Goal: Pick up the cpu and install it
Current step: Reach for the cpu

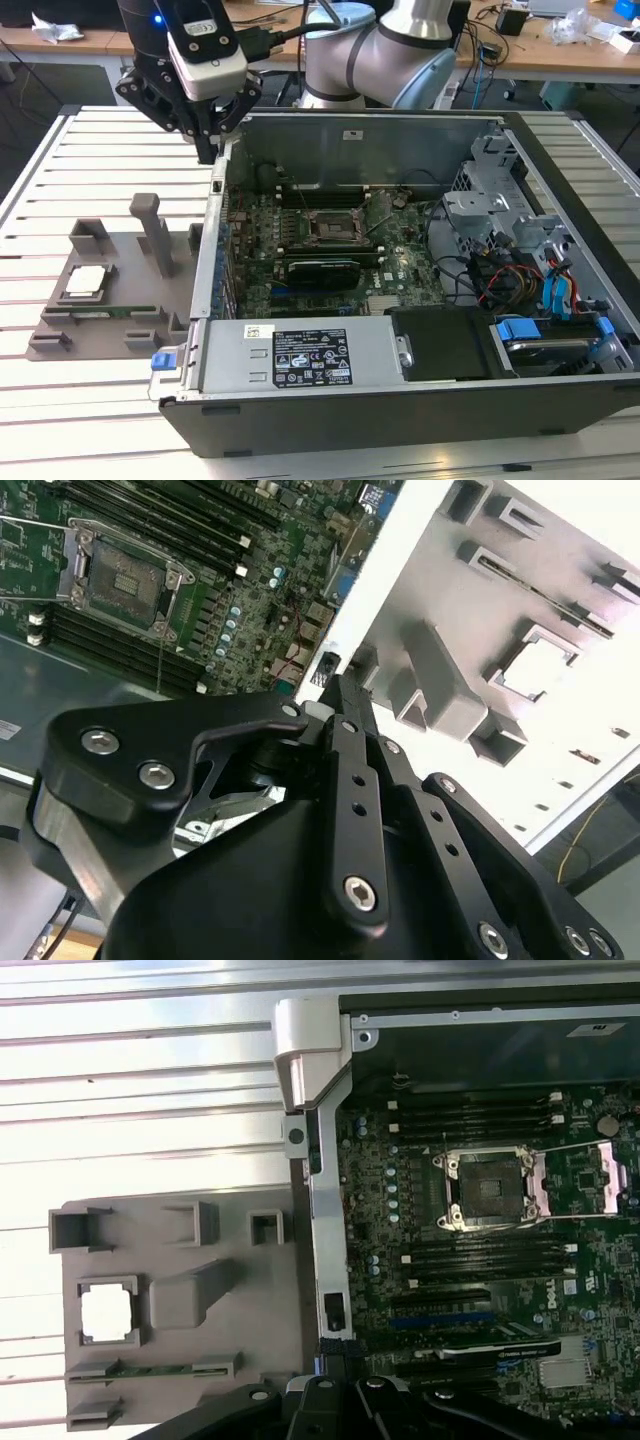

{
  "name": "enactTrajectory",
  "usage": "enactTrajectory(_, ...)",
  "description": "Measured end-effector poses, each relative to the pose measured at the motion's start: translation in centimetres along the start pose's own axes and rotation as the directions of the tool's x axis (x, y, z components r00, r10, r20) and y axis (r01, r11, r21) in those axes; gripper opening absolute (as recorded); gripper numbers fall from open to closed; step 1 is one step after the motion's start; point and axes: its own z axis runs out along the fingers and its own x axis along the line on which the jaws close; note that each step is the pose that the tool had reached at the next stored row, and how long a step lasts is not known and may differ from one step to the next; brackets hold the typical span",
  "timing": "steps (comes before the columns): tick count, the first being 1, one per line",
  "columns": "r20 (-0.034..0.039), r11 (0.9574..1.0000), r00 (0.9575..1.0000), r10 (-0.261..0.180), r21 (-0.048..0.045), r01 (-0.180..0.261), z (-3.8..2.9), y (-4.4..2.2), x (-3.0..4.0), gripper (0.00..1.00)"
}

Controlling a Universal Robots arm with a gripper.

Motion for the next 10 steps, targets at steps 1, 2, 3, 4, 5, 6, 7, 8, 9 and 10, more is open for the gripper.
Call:
enactTrajectory(1,0.0,1.0,1.0,0.0,0.0,0.0,0.0,-0.01,0.1,0.11)
enactTrajectory(2,0.0,1.0,1.0,0.0,0.0,0.0,-0.01,-0.02,0.21,0.11)
enactTrajectory(3,0.0,1.0,1.0,0.0,0.0,0.0,-0.01,-0.02,0.3,0.11)
enactTrajectory(4,0.0,1.0,1.0,0.0,0.0,0.0,-0.01,-0.03,0.41,0.11)
enactTrajectory(5,0.0,1.0,1.0,0.0,0.0,0.0,-0.01,-0.04,0.52,0.11)
enactTrajectory(6,0.0,1.0,1.0,0.0,0.0,0.0,-0.02,-0.04,0.62,0.11)
enactTrajectory(7,0.0,1.0,1.0,0.0,-0.0001,0.0,-0.02,-0.05,0.72,0.11)
enactTrajectory(8,0.0,1.0,1.0,0.0,0.0,0.0,-0.02,-0.06,0.83,0.11)
enactTrajectory(9,0.0,1.0,1.0,0.0,0.0,0.0,-0.02,-0.07,0.95,0.11)
enactTrajectory(10,0.0001,1.0,1.0,0.0,0.0,0.0,-0.03,-0.08,1.13,0.11)
